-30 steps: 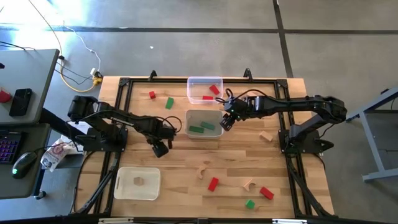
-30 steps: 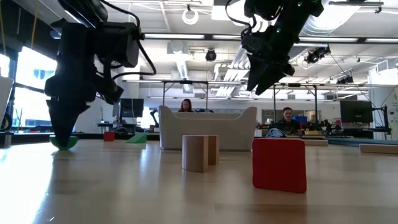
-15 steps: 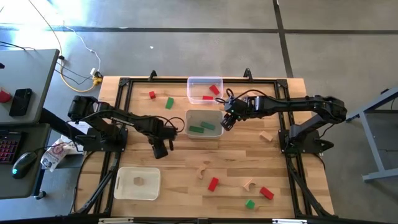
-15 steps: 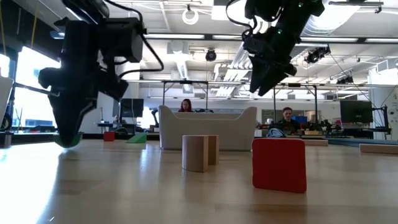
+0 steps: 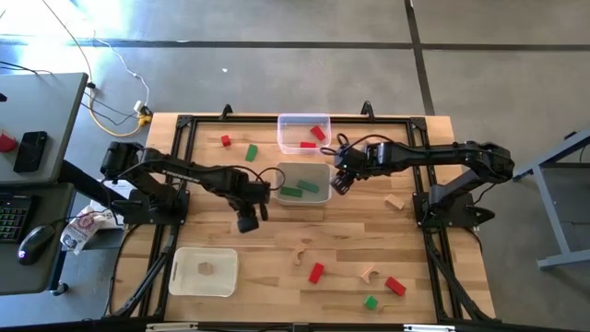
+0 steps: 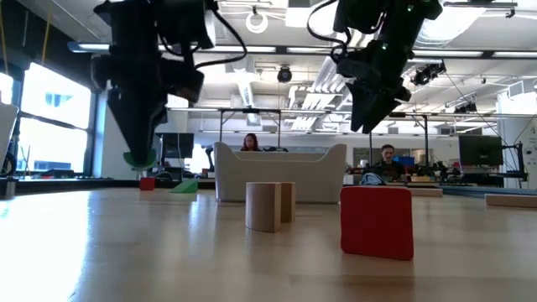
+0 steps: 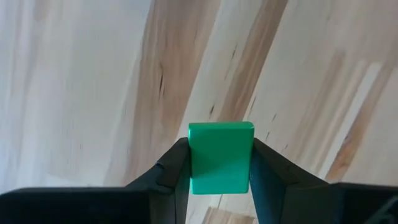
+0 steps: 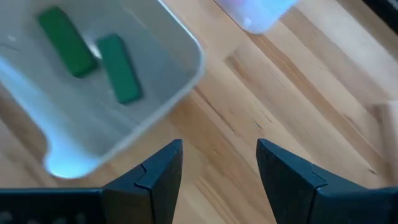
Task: Sort & place blocks by color
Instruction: Put the top green cube block into the top white bin
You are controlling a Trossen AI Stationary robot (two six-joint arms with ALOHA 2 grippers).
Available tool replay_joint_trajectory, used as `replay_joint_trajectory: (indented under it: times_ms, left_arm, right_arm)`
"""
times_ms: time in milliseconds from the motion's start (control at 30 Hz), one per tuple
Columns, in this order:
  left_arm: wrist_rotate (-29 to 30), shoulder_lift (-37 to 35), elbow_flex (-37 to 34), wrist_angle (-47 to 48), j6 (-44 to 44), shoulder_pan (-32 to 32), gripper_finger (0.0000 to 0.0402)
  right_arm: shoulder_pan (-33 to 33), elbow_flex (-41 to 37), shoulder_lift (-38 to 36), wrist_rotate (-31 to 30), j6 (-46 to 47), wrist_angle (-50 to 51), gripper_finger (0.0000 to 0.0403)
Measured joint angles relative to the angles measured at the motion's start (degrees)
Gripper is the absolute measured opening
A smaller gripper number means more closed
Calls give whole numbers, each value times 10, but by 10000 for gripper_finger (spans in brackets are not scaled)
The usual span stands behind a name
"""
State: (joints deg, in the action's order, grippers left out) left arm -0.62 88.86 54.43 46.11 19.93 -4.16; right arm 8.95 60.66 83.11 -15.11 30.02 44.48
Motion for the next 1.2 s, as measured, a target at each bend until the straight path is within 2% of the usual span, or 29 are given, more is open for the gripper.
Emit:
replay_joint_trajectory:
  times_ms: [267,467,933,1200]
  left_arm:
    - [41,0,53,-37,-36,-9,100]
    - [43,0,80,-113,-84,-13,101]
    - [43,0,82,-226,-111,-86,101]
    - [39,44,82,-254,-96,-121,103]
  right_arm:
    - [13,0,0,-30,50,82,193]
    - [31,0,0,-35,62,127,193]
    - [100,0,0,-41,46,134,193]
    - [149,0,0,-37,60,126,193]
